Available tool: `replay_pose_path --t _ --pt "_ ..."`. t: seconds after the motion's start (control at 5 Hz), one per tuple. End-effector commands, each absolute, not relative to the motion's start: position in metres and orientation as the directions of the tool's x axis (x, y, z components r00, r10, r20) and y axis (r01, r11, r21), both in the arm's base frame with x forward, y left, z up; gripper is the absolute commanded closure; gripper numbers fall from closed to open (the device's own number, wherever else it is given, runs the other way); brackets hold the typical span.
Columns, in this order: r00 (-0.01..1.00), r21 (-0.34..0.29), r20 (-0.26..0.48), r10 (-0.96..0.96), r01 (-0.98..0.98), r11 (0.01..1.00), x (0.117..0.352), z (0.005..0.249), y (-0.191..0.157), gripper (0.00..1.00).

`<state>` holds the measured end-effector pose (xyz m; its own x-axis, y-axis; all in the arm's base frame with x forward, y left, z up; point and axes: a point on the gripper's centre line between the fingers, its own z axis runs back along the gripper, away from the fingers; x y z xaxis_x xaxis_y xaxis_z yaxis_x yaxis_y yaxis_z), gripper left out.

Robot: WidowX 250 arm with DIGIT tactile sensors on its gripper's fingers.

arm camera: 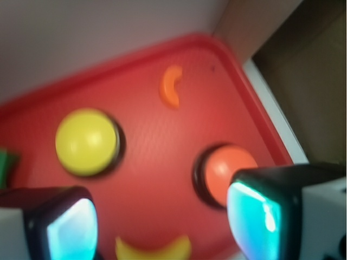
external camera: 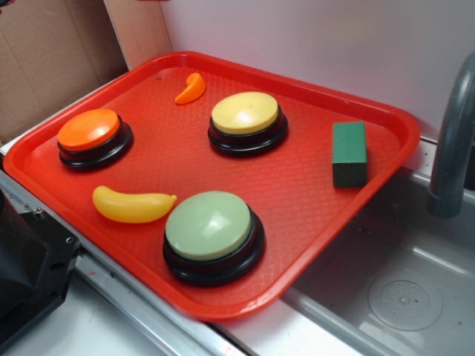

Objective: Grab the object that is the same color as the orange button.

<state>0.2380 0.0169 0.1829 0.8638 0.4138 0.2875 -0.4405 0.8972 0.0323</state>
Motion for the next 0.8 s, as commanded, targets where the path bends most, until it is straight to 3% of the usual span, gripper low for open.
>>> replay_pose_path --t 0.0,0.6 --pt "0.760 0.032 0.390 0.520 -0.576 0.817 0.284 0.151 0.058 0.00" --pt "0.709 0.032 0.410 0.573 -0.639 0.769 0.320 0.083 0.105 0.00"
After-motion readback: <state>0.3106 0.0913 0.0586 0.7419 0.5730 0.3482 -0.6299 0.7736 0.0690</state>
